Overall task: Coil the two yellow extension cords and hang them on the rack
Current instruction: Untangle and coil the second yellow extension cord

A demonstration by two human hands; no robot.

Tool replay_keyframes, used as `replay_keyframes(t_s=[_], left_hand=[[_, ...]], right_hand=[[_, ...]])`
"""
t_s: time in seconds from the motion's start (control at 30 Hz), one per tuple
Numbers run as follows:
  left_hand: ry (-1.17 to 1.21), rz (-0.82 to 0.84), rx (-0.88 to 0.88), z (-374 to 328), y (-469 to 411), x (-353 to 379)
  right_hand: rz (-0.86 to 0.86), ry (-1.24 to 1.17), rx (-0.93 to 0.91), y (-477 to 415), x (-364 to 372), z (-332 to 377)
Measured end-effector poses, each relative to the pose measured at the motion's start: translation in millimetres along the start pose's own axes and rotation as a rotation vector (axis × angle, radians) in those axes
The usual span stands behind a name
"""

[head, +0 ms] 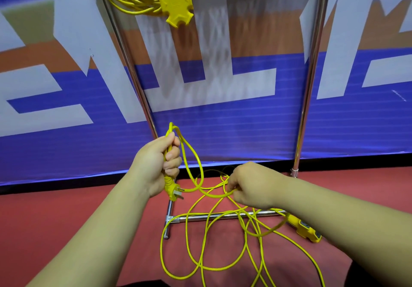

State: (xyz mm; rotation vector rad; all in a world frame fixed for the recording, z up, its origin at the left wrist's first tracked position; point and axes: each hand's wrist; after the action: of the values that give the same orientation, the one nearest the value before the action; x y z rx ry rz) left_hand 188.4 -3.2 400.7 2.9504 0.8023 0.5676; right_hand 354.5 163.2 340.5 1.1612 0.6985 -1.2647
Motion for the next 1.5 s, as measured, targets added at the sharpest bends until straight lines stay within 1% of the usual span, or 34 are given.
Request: replay_keyframes(t_s=[0.13, 0.23, 0.3, 0.4, 0.5, 0.67, 0.73, 0.83, 0.9, 0.97, 1.0, 1.07, 1.13, 1.17, 1.23, 1.3, 1.37, 1.43, 1.5], left_hand=[[-0.158, -0.022, 0.071, 6, 0, 3], [-0.227, -0.025, 0.074, 10, -1, 5], [-0.259, -0.027, 0.054, 11, -1, 6], [-0.293, -0.025, 0.013, 14, 0, 13], [-0.313, 0.019, -0.032, 19, 0, 22], [-0.392, 0.141, -0.14, 30, -2, 39], [-0.461, 0.17, -0.172, 34, -3, 44], [-0.503, 0.193, -0.2, 38, -4, 50], [-0.484, 0.219, -0.226, 41, -3, 55], [-0.481, 0.229, -0.227, 41, -4, 57], [-0.473, 0.212, -0.205, 39, -5, 57], [-0.402, 0.139, -0.116, 29, -7, 52], [-0.258, 0.078, -0.019, 14, -7, 42], [-0.204, 0.062, 0.015, 8, -7, 36], [-0.154, 0.046, 0.041, 0, -4, 27], [-0.143, 0.049, 0.021, 1, -1, 21], [-0.173, 0.063, -0.015, 5, 2, 21], [-0.182, 0.073, -0.069, 9, 4, 21], [-0.184, 0.099, -0.143, 11, 4, 23]], right_hand=[[0.044, 0.017, -0.181, 15, -14, 3], [0.051, 0.038, -0.274, 25, -17, 3], [0.021, 0.038, -0.29, 30, -18, 2], [-0.088, -0.016, -0.309, 34, -21, -1], [-0.218, -0.109, -0.291, 35, -24, -5], [-0.5, -0.303, -0.205, 34, -28, -8], [-0.555, -0.35, -0.152, 33, -28, -10], [-0.575, -0.41, -0.099, 30, -26, -15], [-0.563, -0.49, -0.128, 26, -26, -16], [-0.499, -0.635, -0.184, 22, -29, -20], [-0.426, -0.73, -0.216, 20, -30, -23], [-0.216, -0.9, -0.253, 16, -27, -36], [-0.03, -0.947, -0.207, 14, -17, -49], [0.021, -0.963, -0.191, 14, -13, -53], [0.039, -1.059, -0.194, 14, -11, -53], [-0.047, -1.194, -0.193, 16, -17, -49], [-0.183, -1.259, -0.155, 17, -23, -45], [-0.314, -1.156, -0.112, 19, -29, -43], [-0.406, -0.972, -0.106, 22, -35, -39]])
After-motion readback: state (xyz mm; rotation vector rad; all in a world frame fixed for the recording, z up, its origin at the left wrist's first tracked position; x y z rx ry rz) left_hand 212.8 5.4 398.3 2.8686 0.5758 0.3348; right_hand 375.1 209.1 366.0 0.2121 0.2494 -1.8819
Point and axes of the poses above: each hand's wrist, its own y-axis away from the middle knuckle, its own x-axis out of the palm, z = x × y, and after that the axes turned 13 degrees about z, right-handed
